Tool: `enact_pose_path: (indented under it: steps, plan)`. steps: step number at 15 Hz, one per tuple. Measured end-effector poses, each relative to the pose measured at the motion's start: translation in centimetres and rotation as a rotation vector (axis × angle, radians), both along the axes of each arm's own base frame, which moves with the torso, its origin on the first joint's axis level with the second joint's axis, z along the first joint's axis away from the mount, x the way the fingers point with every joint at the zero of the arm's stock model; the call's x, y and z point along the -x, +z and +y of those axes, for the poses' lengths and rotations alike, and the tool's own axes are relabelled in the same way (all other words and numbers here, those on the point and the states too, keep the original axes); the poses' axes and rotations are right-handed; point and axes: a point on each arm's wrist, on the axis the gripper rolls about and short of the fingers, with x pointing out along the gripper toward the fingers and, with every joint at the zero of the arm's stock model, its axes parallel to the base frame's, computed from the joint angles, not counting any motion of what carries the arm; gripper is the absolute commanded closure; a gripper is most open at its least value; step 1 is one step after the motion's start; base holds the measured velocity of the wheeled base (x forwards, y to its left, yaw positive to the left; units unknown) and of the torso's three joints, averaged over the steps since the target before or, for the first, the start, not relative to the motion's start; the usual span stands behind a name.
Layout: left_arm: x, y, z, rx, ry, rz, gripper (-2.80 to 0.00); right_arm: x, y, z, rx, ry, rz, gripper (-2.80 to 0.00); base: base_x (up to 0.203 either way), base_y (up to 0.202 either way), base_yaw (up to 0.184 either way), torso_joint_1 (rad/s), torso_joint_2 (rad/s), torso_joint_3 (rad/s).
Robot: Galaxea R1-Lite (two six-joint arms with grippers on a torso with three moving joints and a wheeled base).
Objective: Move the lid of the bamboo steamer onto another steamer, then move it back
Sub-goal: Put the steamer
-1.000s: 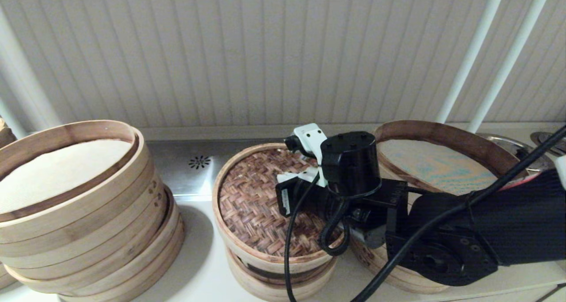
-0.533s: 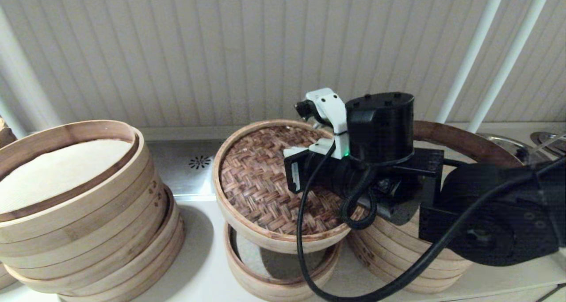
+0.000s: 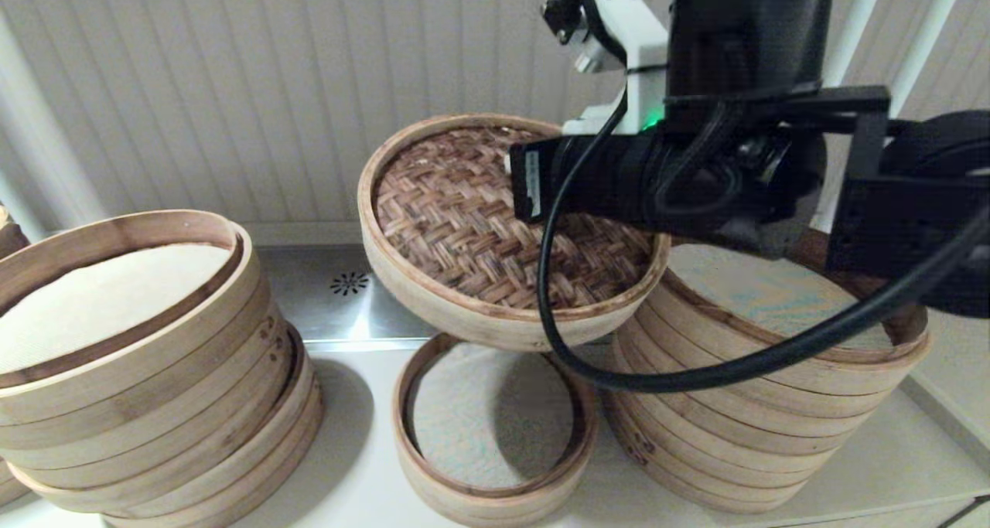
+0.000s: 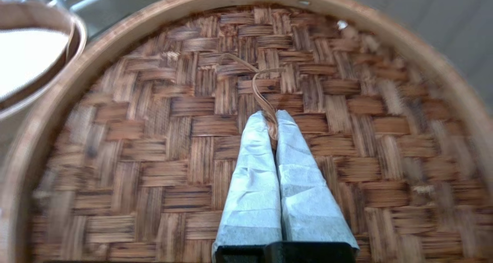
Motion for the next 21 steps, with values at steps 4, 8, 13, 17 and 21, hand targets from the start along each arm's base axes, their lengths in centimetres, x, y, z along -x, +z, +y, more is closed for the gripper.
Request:
enact_pose_path:
  steps: [4,8,13,17,21]
  plan:
    - [0.0,0.0,0.0,0.000,-0.001,0.000,0.00,-0.2,3.5,-4.1,0.002,-0.099,-0.016,0.00,0.000,0.000,0.000,0.000,0.00,0.000]
    - [0.0,0.0,0.0,0.000,0.000,0.000,0.00,-0.7,4.9,-8.7,0.027,-0.230,-0.021,0.00,0.000,0.000,0.000,0.000,0.00,0.000]
    - [0.0,0.0,0.0,0.001,0.000,0.000,0.00,-0.1,3.3,-13.1,0.074,-0.348,0.038,0.00,0.000,0.000,0.000,0.000,0.00,0.000]
    - [0.0,0.0,0.0,0.000,0.000,0.000,0.00,0.6,1.7,-16.2,0.088,-0.410,0.090,0.00,0.000,0.000,0.000,0.000,0.00,0.000]
    - [0.0,0.0,0.0,0.000,0.000,0.000,0.00,1.0,-0.3,-18.3,0.094,-0.423,0.160,0.00,0.000,0.000,0.000,0.000,0.00,0.000]
